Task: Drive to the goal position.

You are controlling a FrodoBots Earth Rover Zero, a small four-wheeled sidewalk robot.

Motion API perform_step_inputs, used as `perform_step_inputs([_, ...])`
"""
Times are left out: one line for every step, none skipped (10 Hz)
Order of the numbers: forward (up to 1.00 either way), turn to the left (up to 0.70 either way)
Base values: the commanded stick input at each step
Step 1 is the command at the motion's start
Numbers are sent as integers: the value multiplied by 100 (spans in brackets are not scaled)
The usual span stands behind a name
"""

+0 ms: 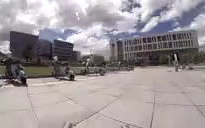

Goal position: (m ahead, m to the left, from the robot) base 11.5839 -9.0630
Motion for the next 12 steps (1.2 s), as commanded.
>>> perform_step_inputs([70, -35])
perform_step_inputs([70, -35])
perform_step_inputs([70, -35])
perform_step_inputs([70, -35])
perform_step_inputs([70, -35])
perform_step_inputs([70, -35])
perform_step_inputs([70, -35])
perform_step_inputs([70, -35])
perform_step_inputs([70, -35])
perform_step_inputs([70, -35])
perform_step_inputs([70, -35])
perform_step_inputs([70, -31])
